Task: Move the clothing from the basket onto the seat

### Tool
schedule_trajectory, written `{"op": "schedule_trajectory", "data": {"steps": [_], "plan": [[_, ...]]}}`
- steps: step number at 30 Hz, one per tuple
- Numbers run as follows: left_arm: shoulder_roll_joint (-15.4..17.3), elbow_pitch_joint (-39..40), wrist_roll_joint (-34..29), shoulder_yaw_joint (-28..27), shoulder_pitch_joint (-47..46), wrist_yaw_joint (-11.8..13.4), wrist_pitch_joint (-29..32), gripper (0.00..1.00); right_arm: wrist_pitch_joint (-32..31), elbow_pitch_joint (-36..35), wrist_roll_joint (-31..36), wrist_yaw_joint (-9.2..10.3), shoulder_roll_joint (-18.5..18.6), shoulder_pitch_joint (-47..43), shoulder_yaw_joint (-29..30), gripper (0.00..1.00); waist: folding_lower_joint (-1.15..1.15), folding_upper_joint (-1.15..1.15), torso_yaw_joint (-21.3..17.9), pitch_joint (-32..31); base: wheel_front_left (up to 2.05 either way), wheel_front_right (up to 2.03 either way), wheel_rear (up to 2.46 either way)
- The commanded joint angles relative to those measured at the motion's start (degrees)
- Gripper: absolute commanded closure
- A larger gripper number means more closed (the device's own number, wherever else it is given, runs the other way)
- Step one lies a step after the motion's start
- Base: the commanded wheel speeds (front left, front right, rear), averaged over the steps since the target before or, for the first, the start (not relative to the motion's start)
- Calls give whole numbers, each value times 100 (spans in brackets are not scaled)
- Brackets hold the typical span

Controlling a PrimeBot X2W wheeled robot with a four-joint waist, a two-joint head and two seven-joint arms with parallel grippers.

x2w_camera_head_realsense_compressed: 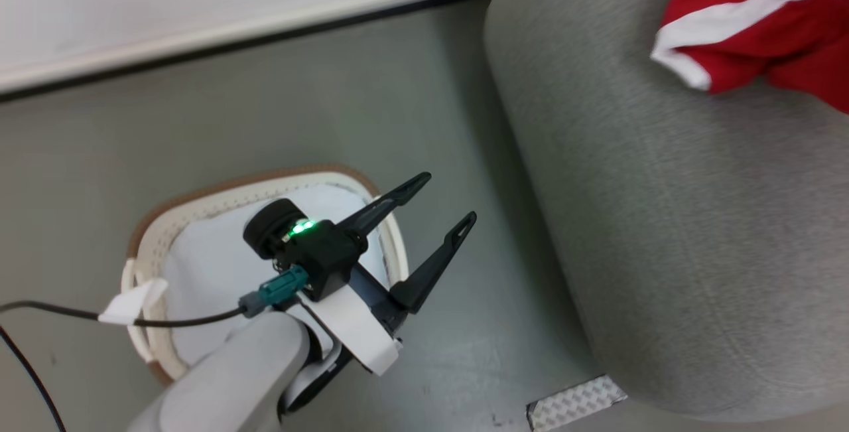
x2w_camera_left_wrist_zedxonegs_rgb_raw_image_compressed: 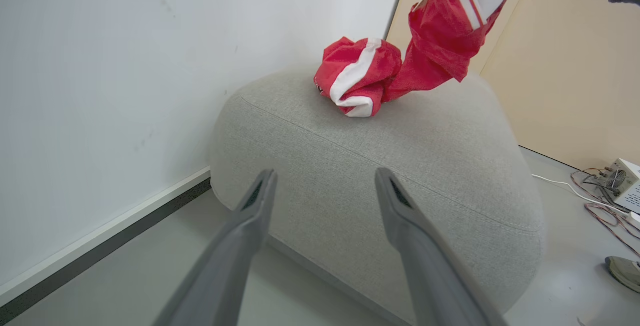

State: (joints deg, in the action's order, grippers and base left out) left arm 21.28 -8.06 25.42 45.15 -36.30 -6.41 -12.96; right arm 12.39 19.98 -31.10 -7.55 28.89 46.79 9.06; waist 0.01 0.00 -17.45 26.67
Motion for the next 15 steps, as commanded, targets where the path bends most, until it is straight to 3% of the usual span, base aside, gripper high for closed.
{"op": "schedule_trajectory", "data": {"steps": [1,5,15], "plan": [[84,73,-68,-26,-104,27,-1,0,-56,221,113,14,31,180,83,100,-1,0,358,517,0,0,0],[129,221,-103,-111,-248,46,-38,0,-380,803,263,13,107,521,40,100,-1,0,553,871,0,0,0],[113,171,-46,-224,-311,55,-143,0,-1895,2313,508,14,320,868,-930,100,-1,0,836,1023,0,0,0]]}}
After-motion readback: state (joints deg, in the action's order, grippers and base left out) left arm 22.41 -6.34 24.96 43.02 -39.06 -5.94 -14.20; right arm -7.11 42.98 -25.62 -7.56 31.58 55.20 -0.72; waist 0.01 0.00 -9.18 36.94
